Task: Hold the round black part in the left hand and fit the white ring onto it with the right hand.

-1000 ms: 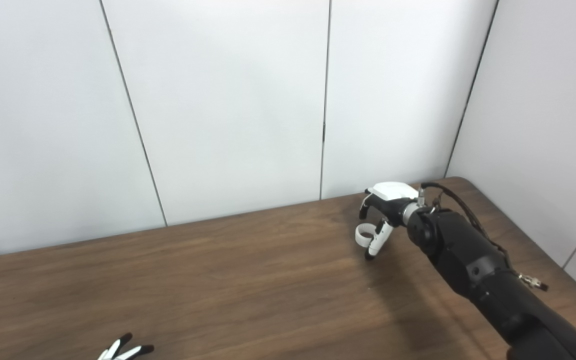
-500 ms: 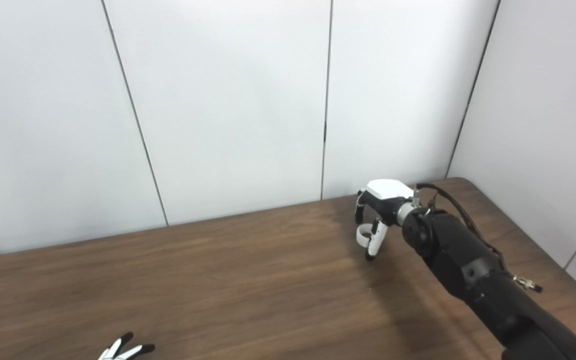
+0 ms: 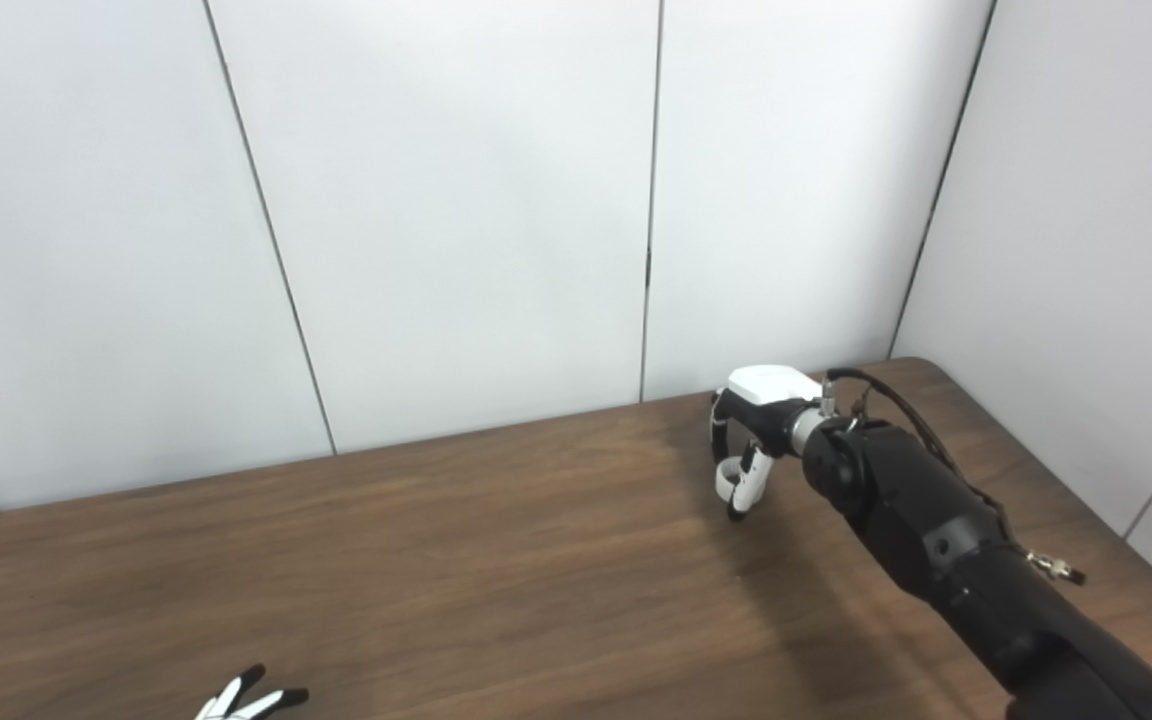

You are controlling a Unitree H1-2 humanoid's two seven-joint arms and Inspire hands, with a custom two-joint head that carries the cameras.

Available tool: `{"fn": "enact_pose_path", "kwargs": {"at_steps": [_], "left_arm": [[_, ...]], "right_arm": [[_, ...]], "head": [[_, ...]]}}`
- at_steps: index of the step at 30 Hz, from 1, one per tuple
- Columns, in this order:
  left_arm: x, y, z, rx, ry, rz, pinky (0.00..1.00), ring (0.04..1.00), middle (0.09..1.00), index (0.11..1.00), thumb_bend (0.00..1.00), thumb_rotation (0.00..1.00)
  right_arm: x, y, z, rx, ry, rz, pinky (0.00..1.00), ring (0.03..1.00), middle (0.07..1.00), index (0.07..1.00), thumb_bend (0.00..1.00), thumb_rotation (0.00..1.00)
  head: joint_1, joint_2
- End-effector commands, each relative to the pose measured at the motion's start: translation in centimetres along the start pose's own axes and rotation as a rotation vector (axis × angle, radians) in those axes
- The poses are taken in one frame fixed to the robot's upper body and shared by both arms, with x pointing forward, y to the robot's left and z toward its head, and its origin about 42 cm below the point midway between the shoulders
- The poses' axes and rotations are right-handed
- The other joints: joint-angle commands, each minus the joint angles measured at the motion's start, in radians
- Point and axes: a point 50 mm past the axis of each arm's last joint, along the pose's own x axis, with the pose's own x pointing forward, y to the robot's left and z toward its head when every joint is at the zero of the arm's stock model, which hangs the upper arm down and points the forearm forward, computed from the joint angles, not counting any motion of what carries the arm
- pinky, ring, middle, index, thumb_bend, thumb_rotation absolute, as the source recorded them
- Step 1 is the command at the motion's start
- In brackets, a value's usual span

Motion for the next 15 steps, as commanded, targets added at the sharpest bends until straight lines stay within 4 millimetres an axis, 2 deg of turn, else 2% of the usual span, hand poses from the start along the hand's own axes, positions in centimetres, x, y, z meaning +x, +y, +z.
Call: {"fn": "enact_pose_path", "kwargs": {"at_steps": [1,6,15], "left_arm": [[-0.20,0.68,0.23,0.004,-0.025,0.020,1.00,1.000,0.866,0.480,0.52,0.04],[-0.20,0.72,0.24,0.010,-0.023,0.017,1.00,1.000,0.866,0.480,0.52,0.04],[-0.12,0.63,0.20,0.006,-0.028,0.019,1.00,1.000,0.867,0.480,0.52,0.04]], "right_arm": [[0.02,0.07,-0.40,-0.038,0.031,0.029,0.92,1.000,0.955,0.631,0.89,0.21],[0.12,0.21,-0.62,-0.053,0.049,0.059,0.93,1.000,0.992,0.714,0.96,0.28],[-0.07,0.22,-0.90,-0.028,0.051,0.077,0.94,1.000,1.000,0.750,0.96,0.28]], "head": [[0.001,0.000],[0.001,0.000],[0.003,-0.003]]}}
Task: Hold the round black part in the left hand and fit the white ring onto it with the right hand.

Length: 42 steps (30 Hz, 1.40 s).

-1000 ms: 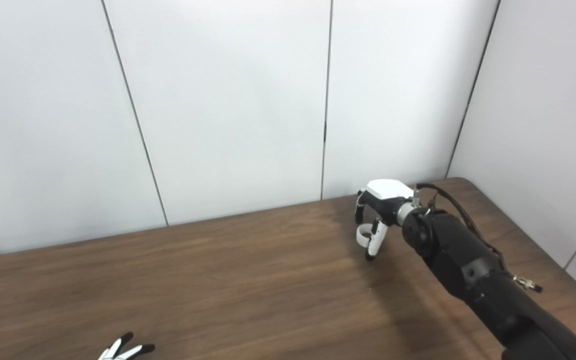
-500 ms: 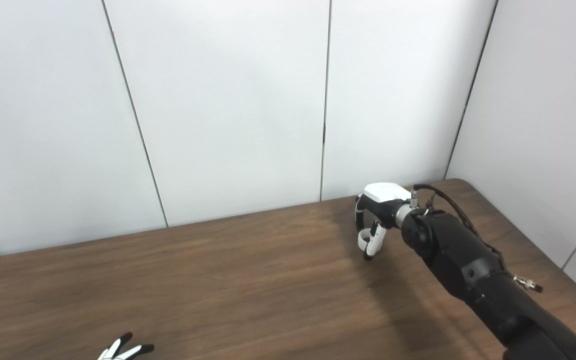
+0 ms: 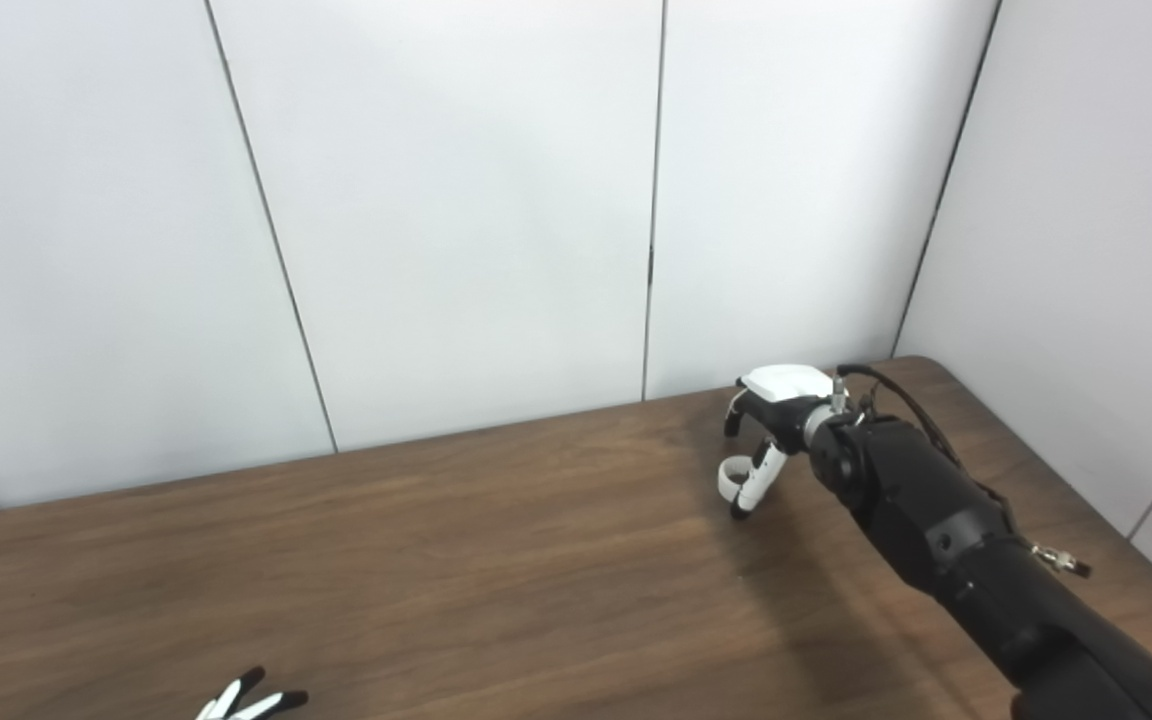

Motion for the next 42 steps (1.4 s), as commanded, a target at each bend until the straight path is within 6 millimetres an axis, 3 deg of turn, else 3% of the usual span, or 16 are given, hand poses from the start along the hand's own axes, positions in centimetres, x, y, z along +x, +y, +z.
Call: {"fn": "enact_pose_path", "kwargs": {"at_steps": [1,33,42], "left_arm": [[0.0,0.6,0.3,0.004,-0.031,0.026,1.00,1.000,0.867,0.480,0.52,0.04],[0.4,1.0,-0.2,-0.002,-0.031,0.027,1.00,1.000,0.866,0.480,0.52,0.04],[0.6,1.0,-0.5,0.001,-0.032,0.027,1.00,1.000,0.865,0.480,0.52,0.04]], "right_arm": [[0.0,0.4,-0.1,-0.007,-0.003,0.041,0.95,1.000,1.000,0.753,0.96,0.28],[-0.6,0.5,0.0,0.030,0.022,0.122,1.00,1.000,0.962,0.638,0.96,0.31],[-1.1,1.0,0.2,0.030,0.039,0.141,1.00,1.000,0.968,0.658,0.94,0.30]], "head": [[0.001,0.000],[-0.021,0.006],[-0.030,0.008]]}}
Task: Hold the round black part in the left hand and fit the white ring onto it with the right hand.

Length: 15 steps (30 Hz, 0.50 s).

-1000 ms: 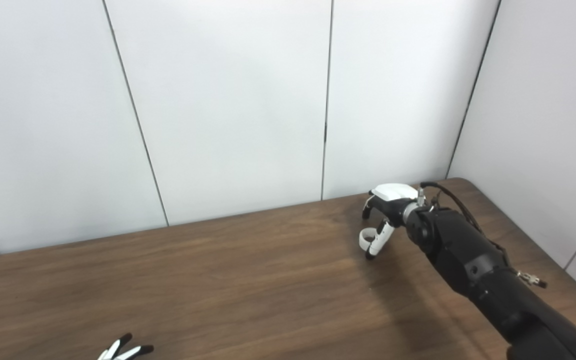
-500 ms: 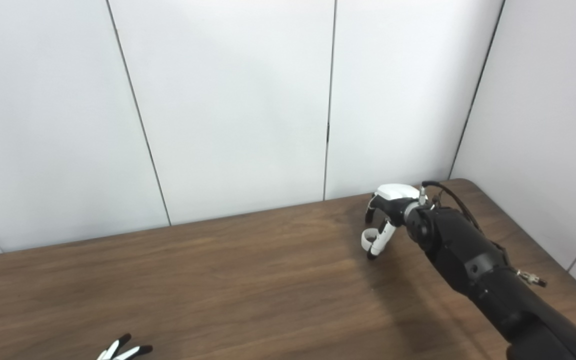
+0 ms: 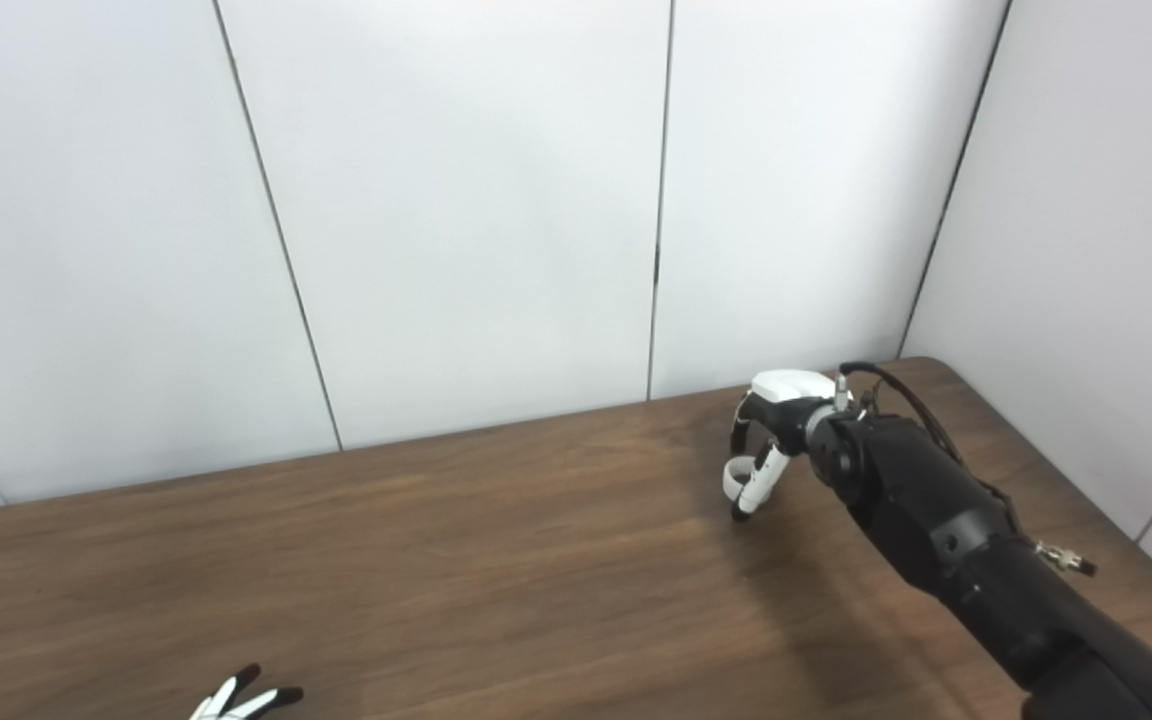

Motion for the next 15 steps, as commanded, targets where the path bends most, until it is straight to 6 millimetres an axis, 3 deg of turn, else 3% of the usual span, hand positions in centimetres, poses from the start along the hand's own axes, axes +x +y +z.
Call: {"fn": "enact_pose_path", "kwargs": {"at_steps": [1,15], "left_arm": [[0.41,0.73,-0.14,0.002,-0.032,0.027,1.00,1.000,0.866,0.480,0.52,0.04],[0.63,0.82,-0.57,0.007,-0.037,0.022,1.00,1.000,0.867,0.480,0.52,0.04]], "right_arm": [[-0.18,1.25,-0.20,-0.008,0.008,0.086,0.99,1.000,0.969,0.659,0.94,0.30],[-0.51,1.57,-0.42,-0.024,0.037,0.142,1.00,1.000,1.000,0.693,1.00,0.36]], "head": [[0.000,0.001],[-0.008,-0.002]]}}
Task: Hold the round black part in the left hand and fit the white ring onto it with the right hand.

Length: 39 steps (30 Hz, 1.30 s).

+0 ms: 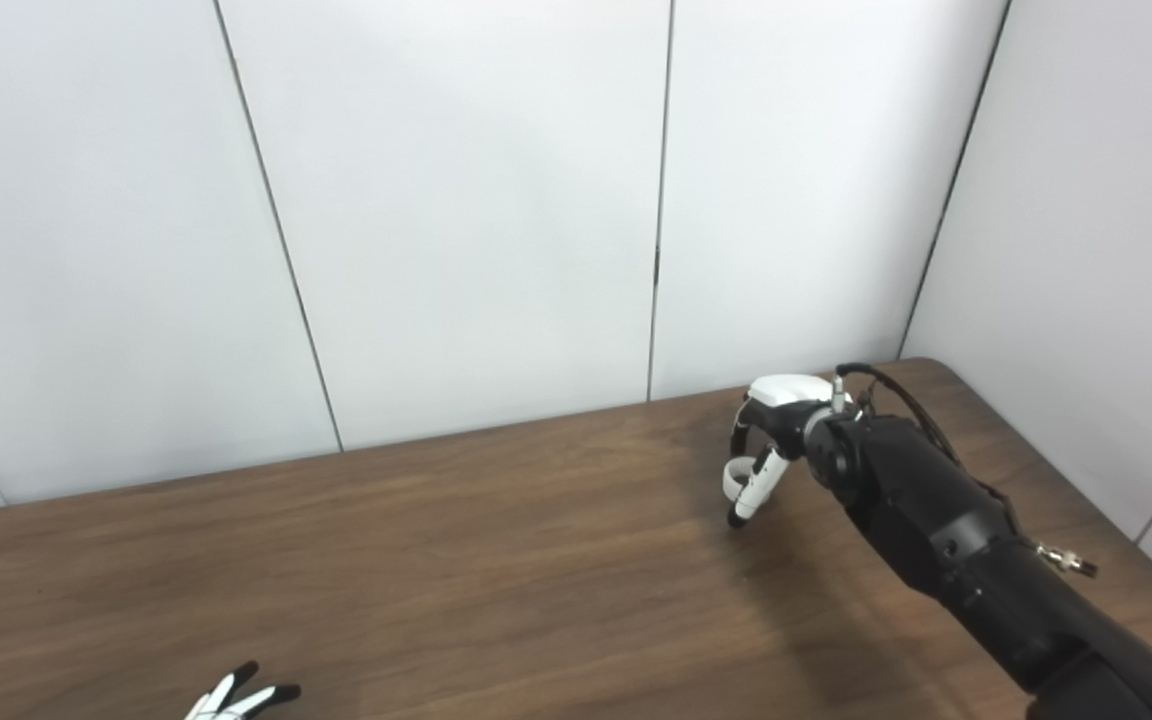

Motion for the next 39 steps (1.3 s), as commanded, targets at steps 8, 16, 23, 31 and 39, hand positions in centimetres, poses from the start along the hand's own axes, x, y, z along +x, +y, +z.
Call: {"fn": "enact_pose_path", "kwargs": {"at_steps": [8,16,23,31,39], "left_arm": [[0.4,0.6,-0.5,0.000,-0.030,0.022,1.00,1.000,0.865,0.480,0.52,0.04],[0.4,0.7,-0.7,-0.003,-0.029,0.022,1.00,1.000,0.866,0.480,0.52,0.04],[0.4,0.8,-0.9,0.002,-0.031,0.019,1.00,1.000,0.868,0.480,0.52,0.04],[0.4,0.9,-1.0,0.004,-0.028,0.016,1.00,1.000,0.868,0.480,0.52,0.04],[0.4,0.9,-1.2,-0.001,-0.026,0.016,1.00,1.000,0.870,0.480,0.52,0.04]], "right_arm": [[0.0,1.8,-1.0,0.009,0.027,0.139,1.00,1.000,1.000,0.728,1.00,0.35],[-0.5,2.2,-1.4,0.026,0.023,0.155,1.00,1.000,1.000,0.691,1.00,0.31],[-0.7,2.7,-1.6,0.001,0.046,0.168,1.00,1.000,1.000,0.805,0.99,0.27],[-1.1,3.3,-1.8,0.001,0.036,0.164,1.00,1.000,1.000,0.869,0.98,0.23],[-1.4,3.5,-2.0,-0.003,0.038,0.151,1.00,1.000,1.000,0.872,0.98,0.22]], "head": [[-0.004,-0.004],[-0.011,-0.002],[-0.014,-0.003],[-0.016,-0.005],[-0.015,-0.006]]}}
